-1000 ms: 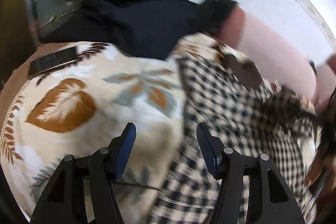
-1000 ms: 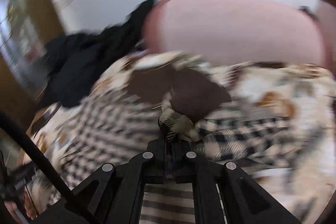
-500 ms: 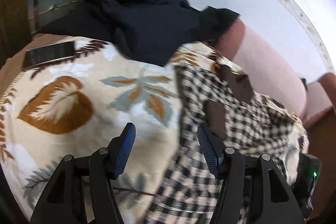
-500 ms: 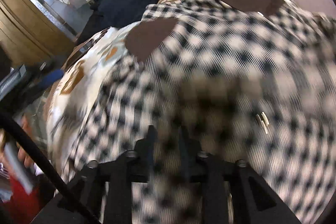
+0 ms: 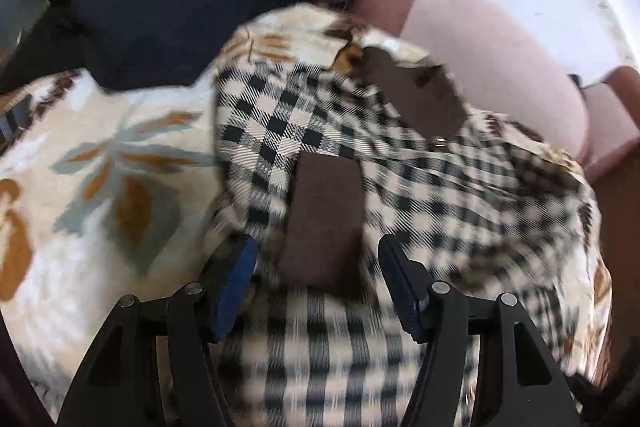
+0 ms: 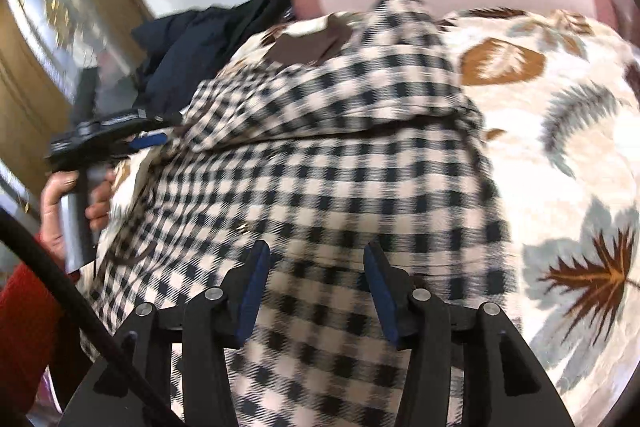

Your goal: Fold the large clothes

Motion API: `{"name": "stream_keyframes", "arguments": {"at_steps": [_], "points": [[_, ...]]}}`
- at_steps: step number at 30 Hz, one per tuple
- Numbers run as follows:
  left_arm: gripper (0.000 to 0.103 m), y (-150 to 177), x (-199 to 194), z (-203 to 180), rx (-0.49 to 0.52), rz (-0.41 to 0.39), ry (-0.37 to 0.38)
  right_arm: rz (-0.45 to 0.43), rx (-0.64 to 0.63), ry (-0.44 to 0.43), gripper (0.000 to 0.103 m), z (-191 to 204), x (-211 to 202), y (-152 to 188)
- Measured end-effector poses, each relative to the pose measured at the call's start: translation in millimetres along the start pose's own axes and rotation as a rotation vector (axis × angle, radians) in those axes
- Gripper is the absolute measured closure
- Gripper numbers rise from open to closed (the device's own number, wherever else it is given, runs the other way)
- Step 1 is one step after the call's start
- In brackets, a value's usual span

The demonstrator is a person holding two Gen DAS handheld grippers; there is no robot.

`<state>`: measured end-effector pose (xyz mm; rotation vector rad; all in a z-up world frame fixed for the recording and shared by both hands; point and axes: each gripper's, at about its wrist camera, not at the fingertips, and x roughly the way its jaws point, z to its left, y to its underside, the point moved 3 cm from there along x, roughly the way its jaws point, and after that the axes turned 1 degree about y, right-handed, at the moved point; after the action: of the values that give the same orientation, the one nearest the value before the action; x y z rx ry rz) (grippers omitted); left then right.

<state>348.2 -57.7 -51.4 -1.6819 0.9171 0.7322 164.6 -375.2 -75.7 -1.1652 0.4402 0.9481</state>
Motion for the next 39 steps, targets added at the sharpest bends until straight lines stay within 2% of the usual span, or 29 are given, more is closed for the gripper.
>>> {"name": "stream_keyframes", "arguments": {"at_steps": [1,2,4,6,9,11,12,13,15,18,20,23,25,26,28,31,33,35,37,39], "points": [[0.048,-2.2,9.6,-1.1,-0.004,0.022,-0.005,0.011,0.003,-0.003,0.05,-2.0,2.5,-1.2],[0.071,-3.5,16.2,-5.3,0.01,0.041,-0.02,0.017,-0.005,0.0,0.05,-4.2,4.6,-3.9],[0.092,-4.0,17.1,-15.3,0.044,0.059,-0.011,0.016,-0.021,0.013,0.05,-6.1,6.9,-10.5],[0.092,-8.8,1.3,-21.1,0.054,0.009,-0.017,0.013,-0.017,0.011,0.05,-9.4,9.3,-16.1],[0.092,-17.4,-34.6,-15.3,0.04,-0.113,-0.015,0.015,0.014,-0.001,0.05,-14.3,13.4,-21.3],[0.089,-18.6,-48.2,-3.4,0.041,-0.174,-0.092,0.02,0.026,-0.006,0.05,-14.8,15.8,-20.8],[0.087,-18.3,-48.7,1.7,0.048,-0.18,-0.123,0.023,0.028,0.0,0.05,-15.5,16.7,-20.2],[0.084,-17.8,-44.9,8.8,0.054,-0.159,-0.154,0.026,0.025,0.006,0.05,-15.7,17.6,-19.4],[0.084,-18.4,-40.0,21.5,0.031,-0.127,-0.188,0.031,0.018,0.018,0.05,-15.4,19.7,-18.0],[0.084,-15.3,-50.9,43.2,-0.068,-0.133,-0.145,0.02,0.015,0.032,0.05,-14.8,18.2,-15.1],[0.077,-7.0,-65.9,53.0,-0.115,-0.136,-0.1,-0.001,0.011,0.052,0.05,-11.5,16.9,-13.3],[0.065,6.2,-83.3,45.4,-0.072,-0.174,-0.101,-0.038,-0.016,0.105,0.05,-6.6,12.1,-18.6],[0.057,12.4,-83.4,36.5,-0.037,-0.19,-0.104,-0.075,-0.03,0.138,0.051,-1.3,7.9,-37.0],[0.056,14.9,-79.3,31.7,-0.019,-0.189,-0.095,-0.094,-0.034,0.154,0.055,0.6,6.6,-47.6],[0.056,17.4,-71.0,26.7,-0.003,-0.184,-0.083,-0.131,-0.053,0.2,0.055,6.4,10.7,-80.1],[0.056,14.0,-53.9,26.0,-0.026,-0.168,-0.058,-0.146,-0.067,0.269,0.055,13.7,33.5,-135.6],[0.056,9.1,-42.5,25.0,-0.023,-0.157,-0.044,-0.109,-0.05,0.294,0.055,10.6,57.9,-164.9],[0.056,9.8,-27.8,20.8,0.039,-0.136,-0.071,-0.034,-0.019,0.335,0.055,1.2,83.9,-173.3],[0.056,14.1,-13.6,21.4,0.082,-0.097,-0.124,0.036,-0.012,0.376,0.055,-6.2,98.7,-160.1],[0.056,20.0,0.9,26.4,0.08,-0.036,-0.129,0.106,-0.022,0.371,0.055,-9.9,105.6,-128.9]]}}
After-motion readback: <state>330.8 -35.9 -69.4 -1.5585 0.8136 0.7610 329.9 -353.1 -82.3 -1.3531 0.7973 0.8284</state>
